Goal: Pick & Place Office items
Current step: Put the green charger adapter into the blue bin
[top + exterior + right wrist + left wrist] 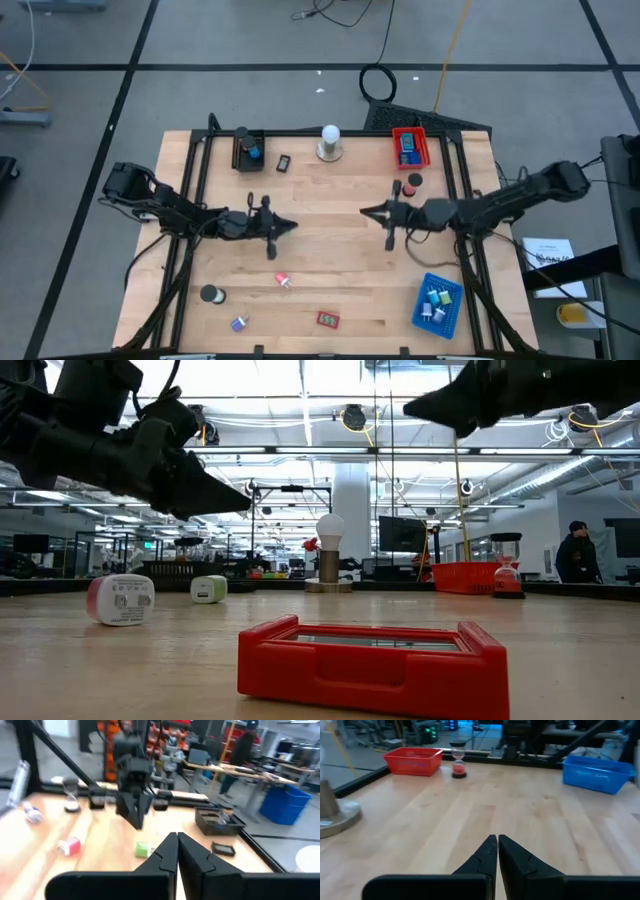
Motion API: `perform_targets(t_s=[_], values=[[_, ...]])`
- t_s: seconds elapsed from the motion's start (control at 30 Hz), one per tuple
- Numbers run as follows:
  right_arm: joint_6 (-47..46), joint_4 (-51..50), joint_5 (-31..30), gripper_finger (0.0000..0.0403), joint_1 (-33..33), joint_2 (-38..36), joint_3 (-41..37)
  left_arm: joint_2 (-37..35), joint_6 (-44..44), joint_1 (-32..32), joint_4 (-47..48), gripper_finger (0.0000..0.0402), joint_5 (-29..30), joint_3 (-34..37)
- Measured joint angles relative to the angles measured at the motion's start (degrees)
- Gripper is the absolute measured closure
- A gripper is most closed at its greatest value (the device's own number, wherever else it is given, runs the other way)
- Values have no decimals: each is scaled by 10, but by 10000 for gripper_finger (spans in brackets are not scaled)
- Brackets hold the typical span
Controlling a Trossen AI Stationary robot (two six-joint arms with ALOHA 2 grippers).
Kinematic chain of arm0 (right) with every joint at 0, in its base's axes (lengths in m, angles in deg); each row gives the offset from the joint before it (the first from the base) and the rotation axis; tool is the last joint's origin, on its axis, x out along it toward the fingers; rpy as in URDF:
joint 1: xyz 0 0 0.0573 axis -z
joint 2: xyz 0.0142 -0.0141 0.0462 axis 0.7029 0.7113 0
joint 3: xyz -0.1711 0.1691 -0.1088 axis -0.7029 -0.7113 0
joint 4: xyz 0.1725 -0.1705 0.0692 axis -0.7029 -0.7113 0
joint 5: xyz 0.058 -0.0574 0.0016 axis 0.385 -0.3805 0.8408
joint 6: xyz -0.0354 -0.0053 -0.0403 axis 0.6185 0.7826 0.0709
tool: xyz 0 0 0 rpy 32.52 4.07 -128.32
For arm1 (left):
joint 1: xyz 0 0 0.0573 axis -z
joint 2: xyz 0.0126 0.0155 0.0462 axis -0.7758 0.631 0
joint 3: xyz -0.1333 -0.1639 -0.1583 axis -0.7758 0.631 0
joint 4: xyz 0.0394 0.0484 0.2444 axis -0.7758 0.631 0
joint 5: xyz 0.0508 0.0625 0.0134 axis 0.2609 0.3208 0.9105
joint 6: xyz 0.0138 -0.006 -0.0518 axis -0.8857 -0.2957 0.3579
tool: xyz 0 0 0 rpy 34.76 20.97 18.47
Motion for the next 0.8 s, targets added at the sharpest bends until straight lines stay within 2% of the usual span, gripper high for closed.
perform_targets(t_s=[0.07, 0.17, 0.37, 0.63, 0.8], values=[[5, 18, -31, 400, -27, 30, 0, 0, 0, 1, 0, 380, -23, 0], [5, 67, -35, 400, -57, 74, 0, 0, -14, 7, 2, 380, -62, 0], [15, 156, 5, 399, -83, 139, 0, 0, -24, 27, 2, 380, -52, 0], [8, 185, 3, 399, -78, 134, 0, 0, -18, 67, 7, 381, -20, -7], [24, 174, 3, 399, -80, 102, 0, 0, -7, 105, 127, 380, 74, -53]])
